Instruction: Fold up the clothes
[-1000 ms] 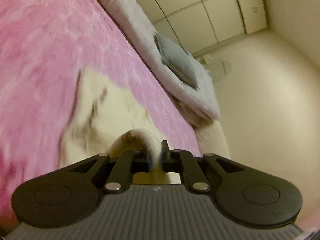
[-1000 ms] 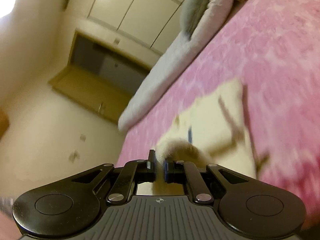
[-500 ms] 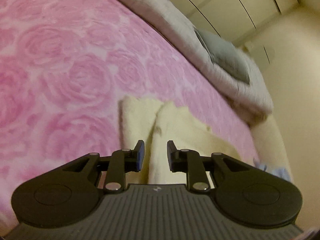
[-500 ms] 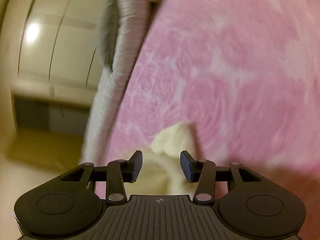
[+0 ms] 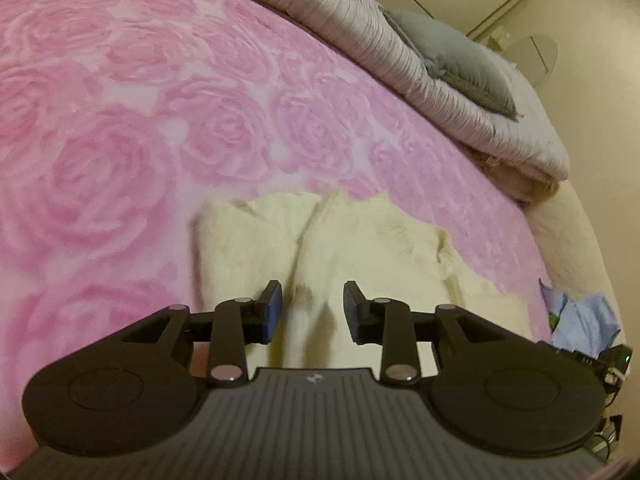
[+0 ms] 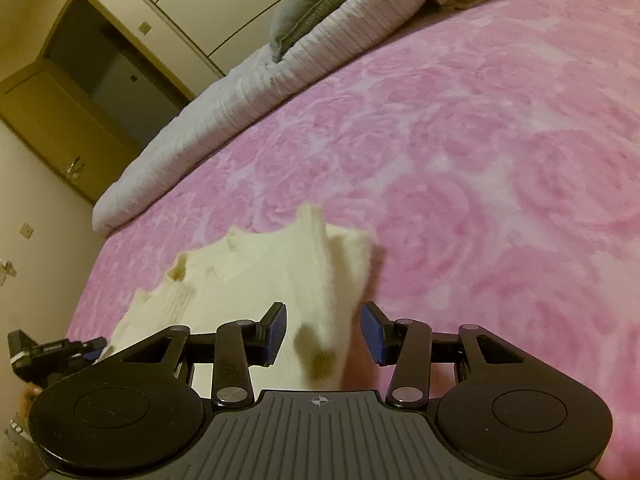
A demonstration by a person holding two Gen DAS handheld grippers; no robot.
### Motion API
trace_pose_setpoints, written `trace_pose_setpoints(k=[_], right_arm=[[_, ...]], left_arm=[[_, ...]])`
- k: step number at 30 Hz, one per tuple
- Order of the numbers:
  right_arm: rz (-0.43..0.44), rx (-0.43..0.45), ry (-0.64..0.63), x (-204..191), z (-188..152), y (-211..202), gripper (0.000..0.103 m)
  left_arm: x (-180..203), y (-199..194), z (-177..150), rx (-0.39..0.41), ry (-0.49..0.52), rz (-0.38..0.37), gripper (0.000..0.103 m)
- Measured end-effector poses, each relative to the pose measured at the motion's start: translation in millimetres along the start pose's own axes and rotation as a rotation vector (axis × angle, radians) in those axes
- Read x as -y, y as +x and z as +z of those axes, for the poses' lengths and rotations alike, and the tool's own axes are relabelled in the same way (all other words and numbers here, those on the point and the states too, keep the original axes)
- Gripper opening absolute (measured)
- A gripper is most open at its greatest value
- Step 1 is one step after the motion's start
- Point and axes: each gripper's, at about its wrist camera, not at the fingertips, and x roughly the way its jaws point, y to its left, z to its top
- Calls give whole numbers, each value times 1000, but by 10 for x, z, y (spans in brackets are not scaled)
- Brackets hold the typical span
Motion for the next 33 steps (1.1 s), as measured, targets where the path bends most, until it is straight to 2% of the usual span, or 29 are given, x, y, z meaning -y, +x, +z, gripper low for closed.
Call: trace_pose_setpoints(k=[3, 4, 5, 6, 8, 14, 18, 19, 21, 24, 29, 33], right_arm=[[-28, -27, -19, -19, 91, 208, 46], [-35, -45, -29, -27, 103, 272, 44], [-47, -56, -56, -62, 104, 322, 30], [-66, -60, -97, -118, 98, 347, 23], [-111, -56, -189, -247, 78, 353, 15], [-158, 11, -392, -556, 46, 293, 12], [-142, 102, -435, -655, 145, 237, 11], [-139, 107, -430, -662, 181, 244, 11], [-145, 105, -431, -669, 218, 300, 11], [-201, 60, -467, -660, 212, 516, 11], [-202, 115, -458, -629, 286, 571, 10], [-207, 124, -449, -596, 361, 650, 10]], left_arm=[[57, 129, 47, -15, 34, 7, 27], [90, 153, 48, -18, 56, 3, 22], [133, 155, 33, -17, 98, 12, 14], [176, 157, 18, -15, 141, 20, 8], [200, 86, -19, 24, 179, 15, 8], [150, -283, -72, 194, 166, -63, 7], [169, -424, -34, 262, 165, -72, 7], [157, -423, -27, 266, 158, -65, 7], [85, -317, -16, 224, 139, -28, 7], [-4, -167, 5, 197, 117, 7, 7], [-13, -216, 69, 266, 121, -7, 7], [-9, -139, 132, 262, 146, 11, 7]])
